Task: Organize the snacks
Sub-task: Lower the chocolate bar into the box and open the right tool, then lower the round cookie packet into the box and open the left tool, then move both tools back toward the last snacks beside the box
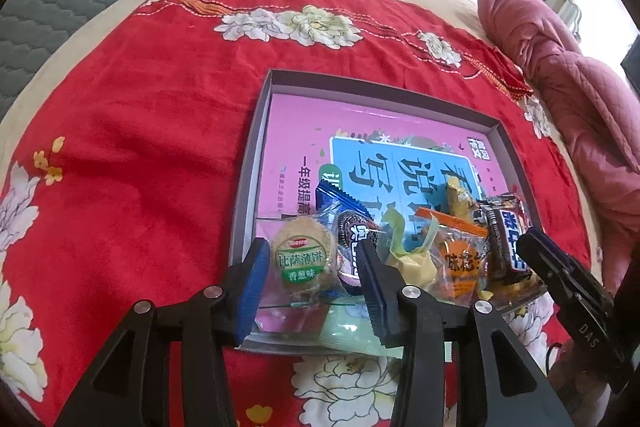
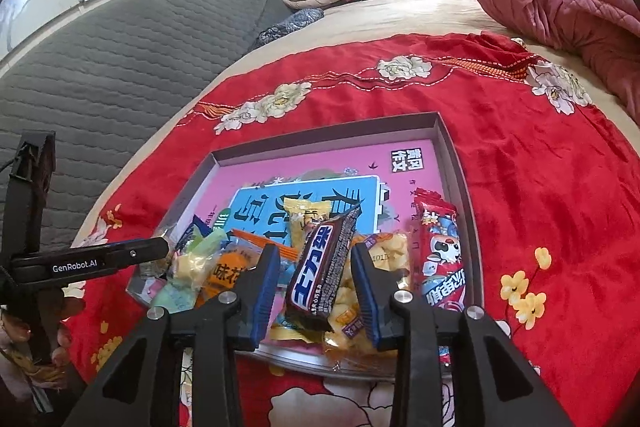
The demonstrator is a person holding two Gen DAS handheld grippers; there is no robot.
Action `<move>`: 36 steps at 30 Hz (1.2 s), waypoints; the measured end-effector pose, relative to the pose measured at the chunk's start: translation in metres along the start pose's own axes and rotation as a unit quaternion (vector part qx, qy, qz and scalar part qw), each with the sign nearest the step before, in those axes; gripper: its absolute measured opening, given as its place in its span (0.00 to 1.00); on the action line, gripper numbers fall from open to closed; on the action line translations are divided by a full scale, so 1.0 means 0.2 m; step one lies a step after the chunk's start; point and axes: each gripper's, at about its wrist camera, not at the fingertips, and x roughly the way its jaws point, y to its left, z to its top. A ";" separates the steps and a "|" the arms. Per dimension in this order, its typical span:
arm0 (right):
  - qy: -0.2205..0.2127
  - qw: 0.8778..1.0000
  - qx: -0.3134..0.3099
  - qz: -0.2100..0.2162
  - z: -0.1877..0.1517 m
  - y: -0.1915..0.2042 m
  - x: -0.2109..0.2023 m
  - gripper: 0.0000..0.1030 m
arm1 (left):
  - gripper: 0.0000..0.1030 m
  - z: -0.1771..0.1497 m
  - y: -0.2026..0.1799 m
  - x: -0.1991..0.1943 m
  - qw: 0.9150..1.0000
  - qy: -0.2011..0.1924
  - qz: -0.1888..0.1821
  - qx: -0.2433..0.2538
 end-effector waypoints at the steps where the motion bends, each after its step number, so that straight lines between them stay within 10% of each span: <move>1: -0.001 1.000 0.000 0.001 0.00 0.00 -0.01 0.36 | 0.45 0.00 0.00 -0.01 1.000 -0.002 0.000 0.001; 36: 0.013 0.999 0.008 0.052 -0.18 0.16 -0.26 0.55 | 0.53 -0.11 -0.16 -0.29 0.998 -0.008 -0.020 0.053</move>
